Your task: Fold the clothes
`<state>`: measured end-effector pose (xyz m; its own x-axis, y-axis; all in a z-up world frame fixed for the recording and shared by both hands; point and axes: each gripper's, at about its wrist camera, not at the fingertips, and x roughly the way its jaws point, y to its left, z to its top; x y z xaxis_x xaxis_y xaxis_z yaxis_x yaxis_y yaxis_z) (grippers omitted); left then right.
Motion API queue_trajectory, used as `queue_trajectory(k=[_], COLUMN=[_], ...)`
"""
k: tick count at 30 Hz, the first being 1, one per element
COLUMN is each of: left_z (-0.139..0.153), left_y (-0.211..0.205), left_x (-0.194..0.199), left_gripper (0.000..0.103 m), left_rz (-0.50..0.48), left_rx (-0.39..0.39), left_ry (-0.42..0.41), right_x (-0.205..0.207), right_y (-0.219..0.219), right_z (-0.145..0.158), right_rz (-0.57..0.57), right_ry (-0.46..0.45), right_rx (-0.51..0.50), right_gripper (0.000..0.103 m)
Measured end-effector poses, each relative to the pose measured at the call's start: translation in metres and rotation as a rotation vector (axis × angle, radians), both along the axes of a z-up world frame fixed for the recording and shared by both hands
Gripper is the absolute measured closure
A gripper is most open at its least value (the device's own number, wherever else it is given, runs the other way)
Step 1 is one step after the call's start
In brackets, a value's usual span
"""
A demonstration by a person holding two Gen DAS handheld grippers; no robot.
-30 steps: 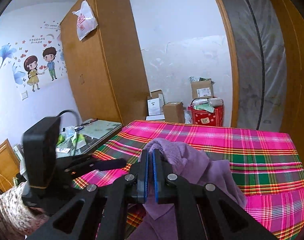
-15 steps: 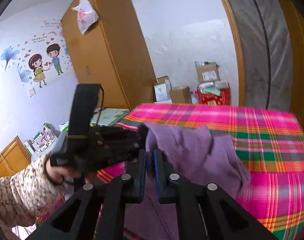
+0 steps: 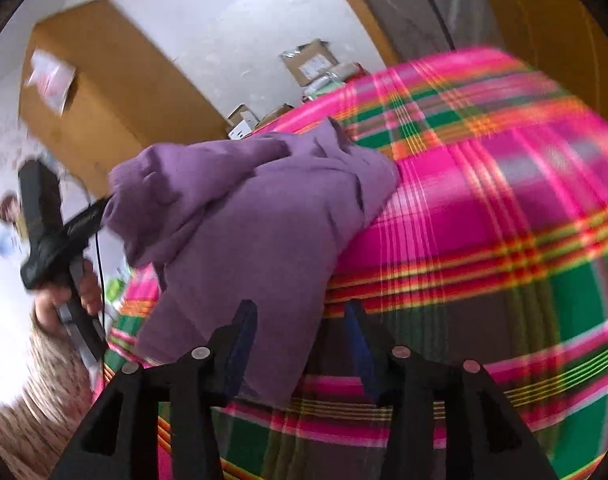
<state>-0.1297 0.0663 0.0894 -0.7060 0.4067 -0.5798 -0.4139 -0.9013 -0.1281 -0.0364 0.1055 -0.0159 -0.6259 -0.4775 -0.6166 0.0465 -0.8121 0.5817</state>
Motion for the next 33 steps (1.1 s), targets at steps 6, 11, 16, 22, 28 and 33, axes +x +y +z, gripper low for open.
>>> queue_trajectory(k=[6,11,16,22,28,33], left_z=[0.001,0.01,0.021,0.036,0.053,0.066], left_y=[-0.011,-0.019,-0.026,-0.03,-0.031,-0.033], left_x=[0.005,0.013,0.021,0.039,0.063,0.083], left_gripper=[0.092,0.092,0.092,0.092,0.092,0.092], left_rz=[0.021,0.041,0.058,0.057,0.045,0.034], left_rx=[0.014,0.017,0.023,0.032,0.035,0.053], left_ry=[0.003,0.022,0.046,0.068,0.095,0.101], right_x=[-0.014,-0.003,0.013,0.024,0.036,0.041], right_y=[-0.011,-0.01,-0.003,0.002,0.017,0.028], right_z=[-0.006,0.015,0.05,0.086,0.11,0.132], right_rz=[0.047,0.029,0.005,-0.013,-0.05,-0.062], right_ry=[0.01,0.089,0.188,0.271,0.313,0.35], right_rx=[-0.05,0.023,0.051,0.103,0.128,0.168], right_gripper=[0.068,0.09,0.091,0.091,0.091,0.091])
